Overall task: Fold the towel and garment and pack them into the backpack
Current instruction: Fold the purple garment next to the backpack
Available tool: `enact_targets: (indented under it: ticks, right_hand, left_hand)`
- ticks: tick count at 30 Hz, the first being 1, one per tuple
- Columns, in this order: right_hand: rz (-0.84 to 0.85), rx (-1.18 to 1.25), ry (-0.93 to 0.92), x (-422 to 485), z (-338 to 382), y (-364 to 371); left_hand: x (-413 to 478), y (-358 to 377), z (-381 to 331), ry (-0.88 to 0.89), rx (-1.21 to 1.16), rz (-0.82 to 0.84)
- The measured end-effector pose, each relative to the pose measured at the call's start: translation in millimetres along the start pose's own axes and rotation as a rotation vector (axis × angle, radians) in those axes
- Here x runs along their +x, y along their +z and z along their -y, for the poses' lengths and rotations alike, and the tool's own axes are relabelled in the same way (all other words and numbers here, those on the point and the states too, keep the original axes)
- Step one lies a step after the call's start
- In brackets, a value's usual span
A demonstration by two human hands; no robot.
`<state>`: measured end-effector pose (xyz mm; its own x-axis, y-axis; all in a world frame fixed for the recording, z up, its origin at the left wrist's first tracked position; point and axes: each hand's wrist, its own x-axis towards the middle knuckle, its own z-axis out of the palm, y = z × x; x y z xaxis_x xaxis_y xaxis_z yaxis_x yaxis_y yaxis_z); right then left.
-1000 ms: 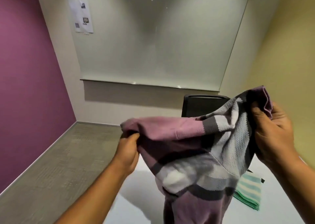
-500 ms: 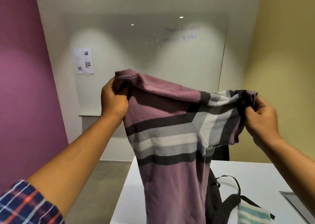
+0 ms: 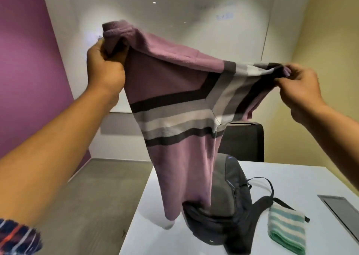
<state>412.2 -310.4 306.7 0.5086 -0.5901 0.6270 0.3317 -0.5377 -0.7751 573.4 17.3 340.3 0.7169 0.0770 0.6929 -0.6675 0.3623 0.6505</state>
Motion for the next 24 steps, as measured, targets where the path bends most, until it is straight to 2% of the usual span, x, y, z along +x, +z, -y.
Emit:
enact_targets:
  ticks: [3,6,8,10,12,14,15,17,20,22,24]
  right_hand:
    - [0.043,0.065,0.039,-50,-9,-8]
    - [0.159,0.118,0.154,-112,-46,-18]
    - [0.276,0.147,0.256,-160,-72,-35]
    - [0.508,0.083,0.359,-205,-100,-51]
    - [0.833,-0.037,0.500,-237,-126,-69]
    - [1.185,-0.181,0.623,-260,-156,-81]
    - [1.305,-0.245,0.671,-269,-167,-82]
    - [1.435,-0.293,0.729,-277,-183,-76]
    - [1.556,-0.370,0.628,-272,-191,-41]
    - [1.490,-0.413,0.460,-267,-198,-3]
    - [1.332,-0.432,0.306,-275,-209,42]
  left_hand:
    - [-65,-43,2,0.019,-0.129,0.038]
    - [-141,-88,20,-0.093,0.168,0.061]
    - [-193,-114,29,-0.203,0.276,0.130]
    - [-248,-140,40,-0.400,0.395,0.188]
    - [-293,-170,48,-0.611,0.421,0.241]
    - [-333,-198,57,-0.720,0.363,0.417]
    - [-349,-207,58,-0.756,0.407,0.466]
    - [-374,-219,58,-0.757,0.498,0.487]
    - [-392,-214,57,-0.804,0.404,0.565]
    - [-394,-211,57,-0.836,0.339,0.615]
    - [-396,-214,58,-0.873,0.333,0.669]
